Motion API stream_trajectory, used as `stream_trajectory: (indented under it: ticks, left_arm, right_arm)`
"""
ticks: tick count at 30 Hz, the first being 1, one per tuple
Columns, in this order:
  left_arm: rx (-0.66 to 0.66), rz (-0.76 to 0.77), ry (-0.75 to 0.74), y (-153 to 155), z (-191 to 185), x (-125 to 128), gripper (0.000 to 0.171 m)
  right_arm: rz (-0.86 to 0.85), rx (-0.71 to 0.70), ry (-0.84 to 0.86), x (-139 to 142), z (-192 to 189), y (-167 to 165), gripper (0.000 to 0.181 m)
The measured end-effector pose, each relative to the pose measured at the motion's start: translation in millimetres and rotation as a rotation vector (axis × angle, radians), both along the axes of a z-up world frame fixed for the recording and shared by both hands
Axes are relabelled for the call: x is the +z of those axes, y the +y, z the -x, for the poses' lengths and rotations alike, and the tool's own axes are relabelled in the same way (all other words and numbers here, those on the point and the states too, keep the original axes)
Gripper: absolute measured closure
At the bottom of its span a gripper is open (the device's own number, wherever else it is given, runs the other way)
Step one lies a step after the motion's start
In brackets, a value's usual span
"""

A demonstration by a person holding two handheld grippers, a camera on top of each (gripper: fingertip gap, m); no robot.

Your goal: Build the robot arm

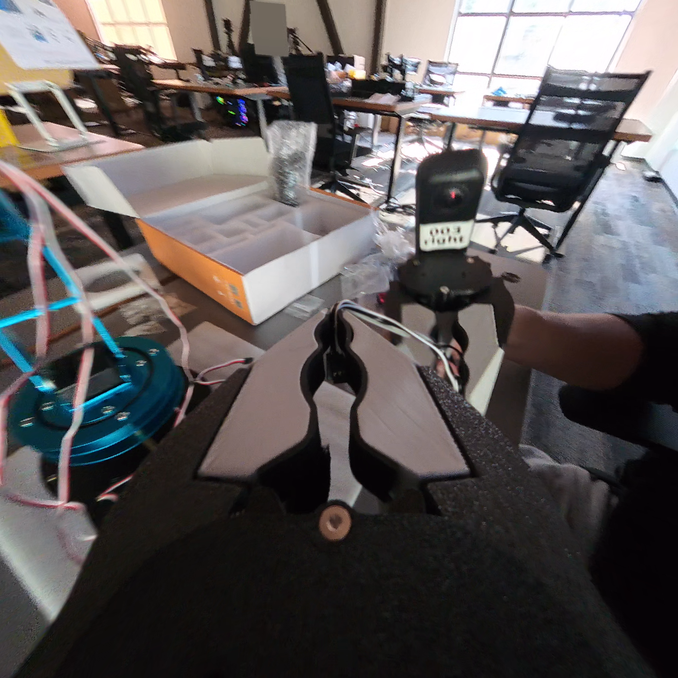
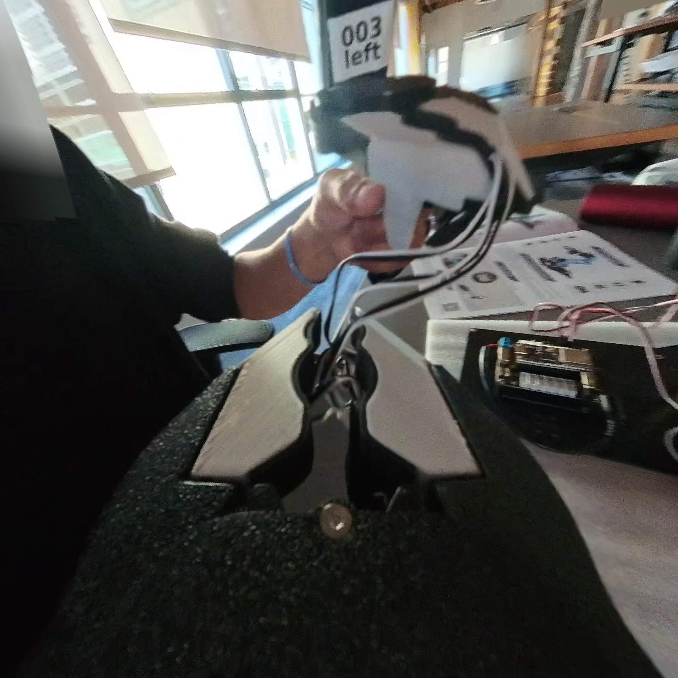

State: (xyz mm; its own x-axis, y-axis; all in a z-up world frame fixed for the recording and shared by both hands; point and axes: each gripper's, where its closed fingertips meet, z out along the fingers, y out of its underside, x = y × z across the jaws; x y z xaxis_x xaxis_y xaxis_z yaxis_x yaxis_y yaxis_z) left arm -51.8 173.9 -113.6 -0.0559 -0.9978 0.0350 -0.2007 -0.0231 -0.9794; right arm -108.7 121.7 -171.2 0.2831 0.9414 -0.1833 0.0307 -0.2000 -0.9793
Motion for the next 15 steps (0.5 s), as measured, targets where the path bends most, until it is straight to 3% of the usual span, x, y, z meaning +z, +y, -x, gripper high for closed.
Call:
stream_trajectory:
  ticks: [4,7,8,11,15]
  left_arm:
    - [0.069,-0.040,-0.010,23,22,14,0.171]
    - [0.135,-0.081,-0.031,39,38,24,0.171]
    - [0.190,-0.088,-0.059,50,46,31,0.171]
    - [0.359,-0.074,-0.177,91,86,62,0.171]
    - [0.336,-0.060,-0.126,101,105,61,0.171]
  right_arm:
    - [0.087,0.089,-0.015,-18,5,-15,0.176]
    - [0.112,0.047,-0.019,-21,-5,-15,0.172]
    - [0.116,0.046,-0.051,-25,-10,-15,0.181]
    - [0.139,0.004,-0.203,-54,-22,-18,0.181]
    - [0.161,-0.120,-0.205,-60,-44,-8,0.179]
